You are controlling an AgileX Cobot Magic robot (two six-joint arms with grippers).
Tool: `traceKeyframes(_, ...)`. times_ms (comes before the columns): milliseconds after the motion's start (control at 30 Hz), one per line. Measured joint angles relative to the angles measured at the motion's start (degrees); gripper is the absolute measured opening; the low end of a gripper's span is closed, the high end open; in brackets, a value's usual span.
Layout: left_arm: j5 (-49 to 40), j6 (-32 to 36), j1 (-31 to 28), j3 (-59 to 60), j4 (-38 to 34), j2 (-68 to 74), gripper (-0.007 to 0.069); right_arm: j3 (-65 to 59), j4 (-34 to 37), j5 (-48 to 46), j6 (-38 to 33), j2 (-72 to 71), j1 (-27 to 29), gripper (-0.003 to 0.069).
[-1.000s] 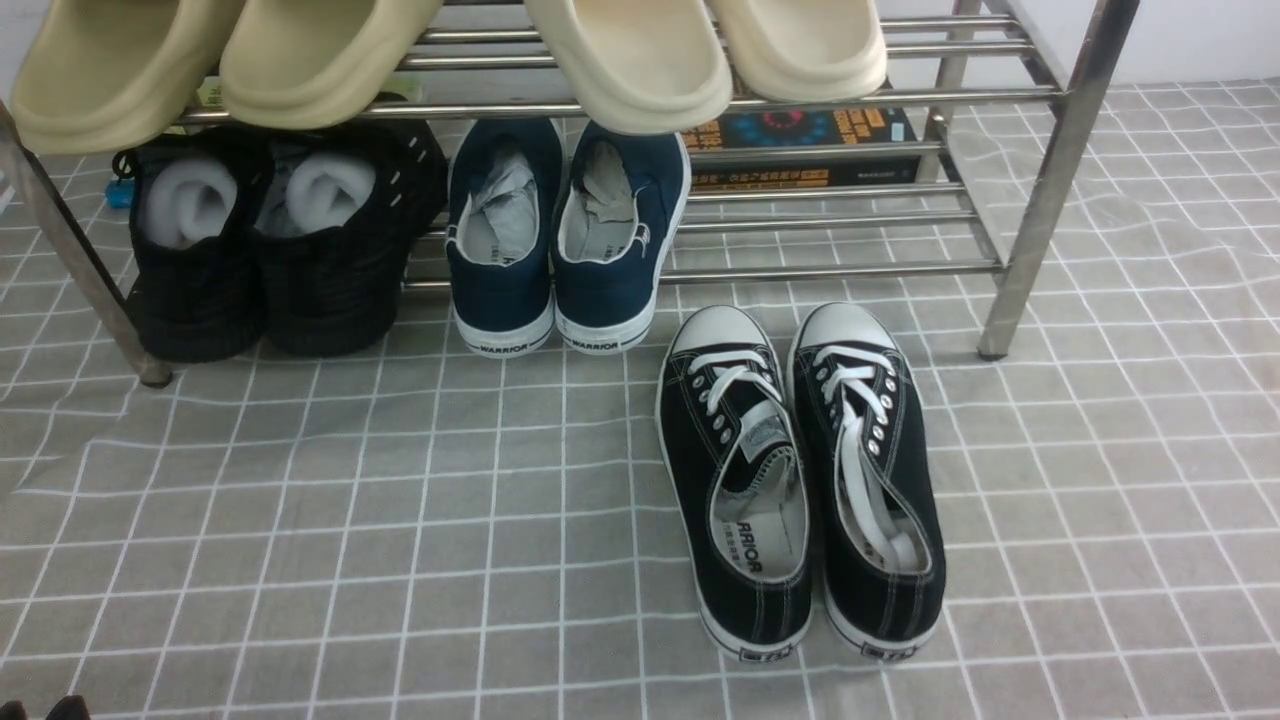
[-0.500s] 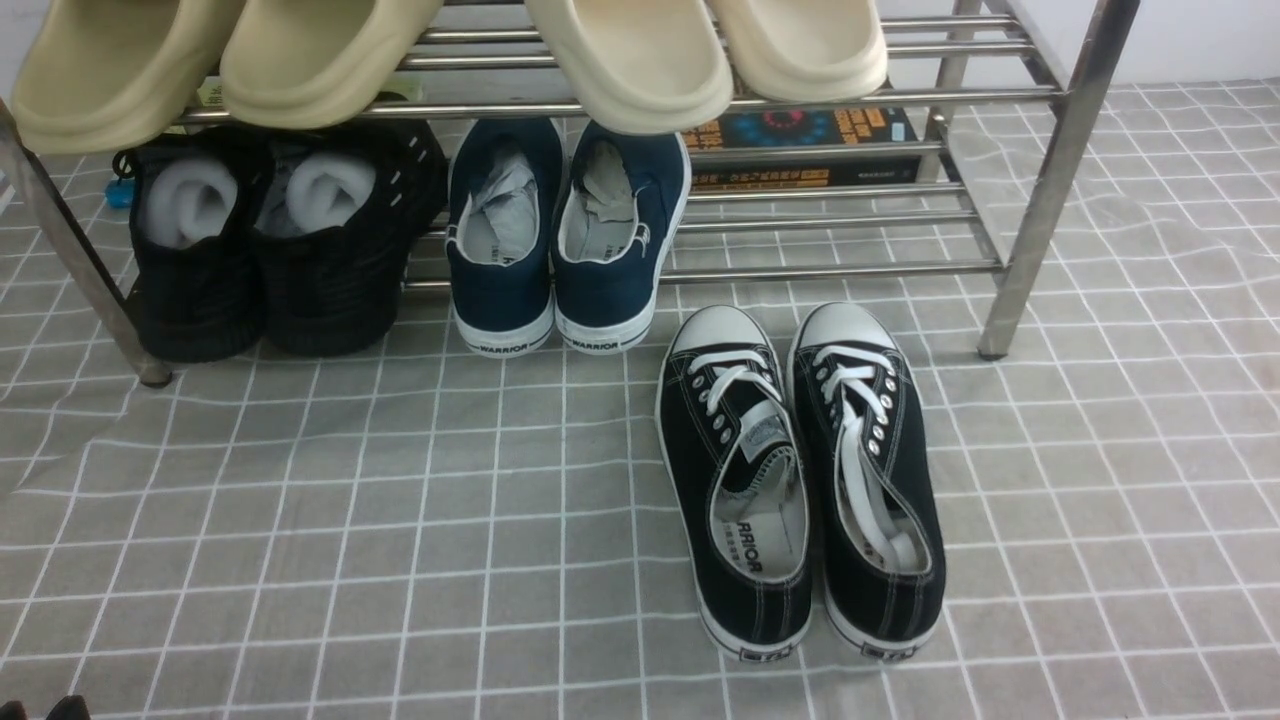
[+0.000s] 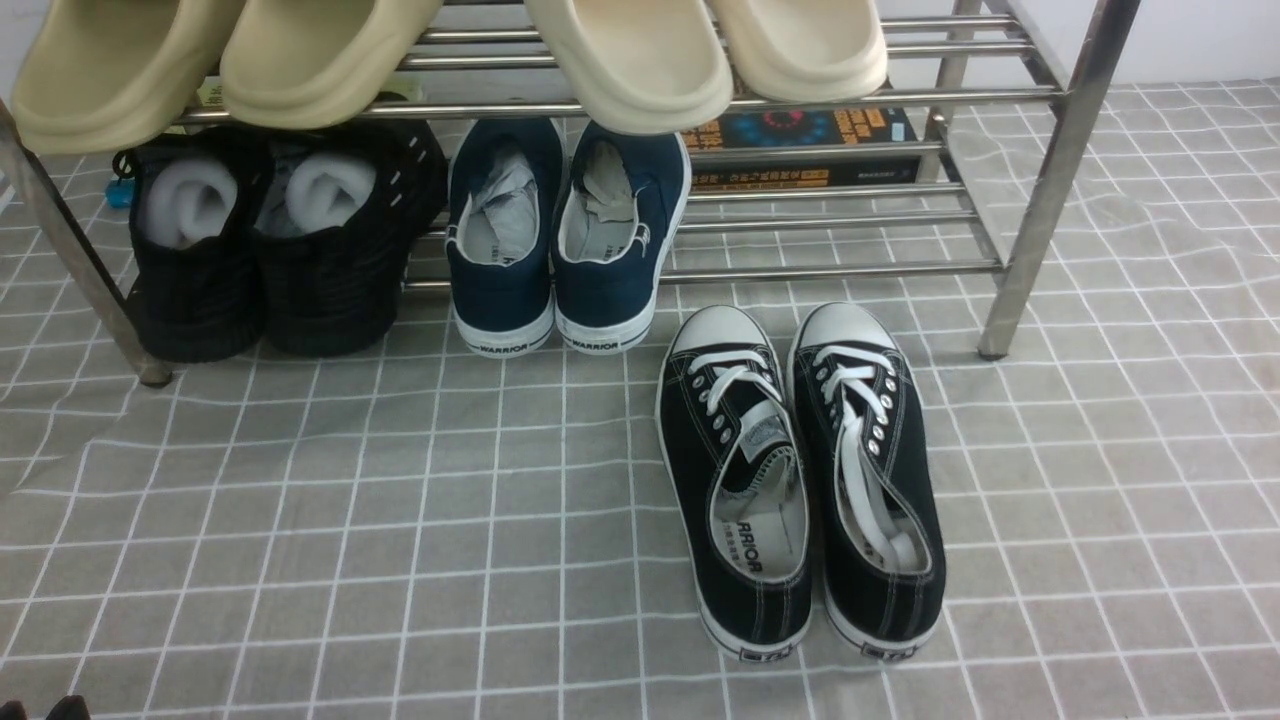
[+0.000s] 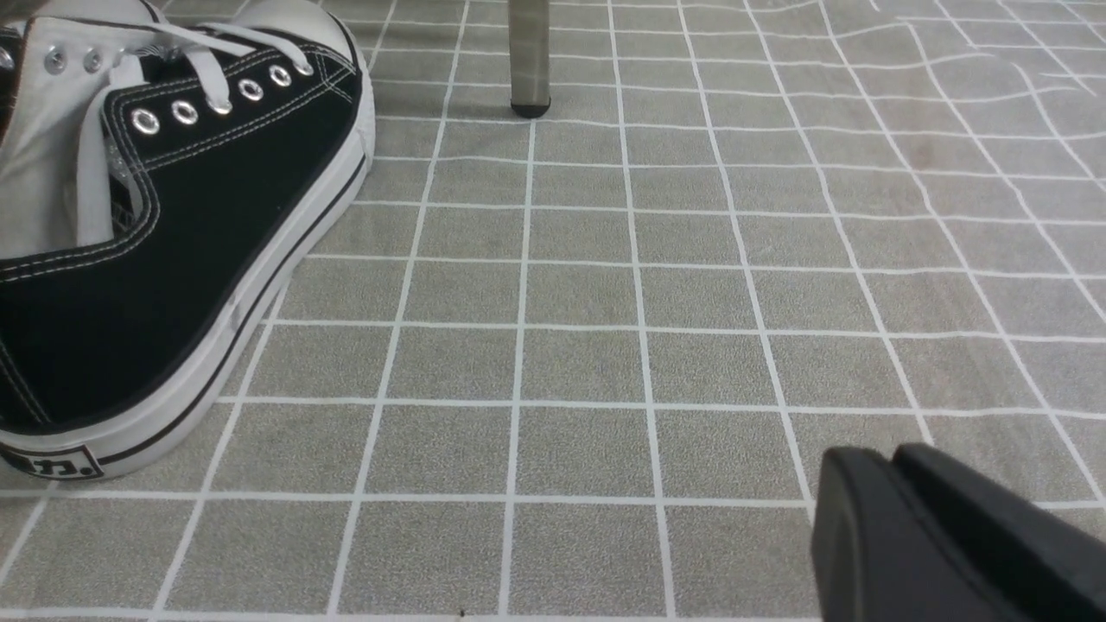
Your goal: Take the shoes off the shelf with your hand from the grey coffee tablecloth.
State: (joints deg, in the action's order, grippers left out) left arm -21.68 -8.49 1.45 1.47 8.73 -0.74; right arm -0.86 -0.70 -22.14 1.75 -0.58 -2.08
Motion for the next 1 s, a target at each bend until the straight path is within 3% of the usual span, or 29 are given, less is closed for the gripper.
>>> traceKeyframes(1000,0.0,0.0,0.0,0.0,0.0,0.0,0.0239,0.0,0.1,0.0,0.1,0.0,0.0,0.0094)
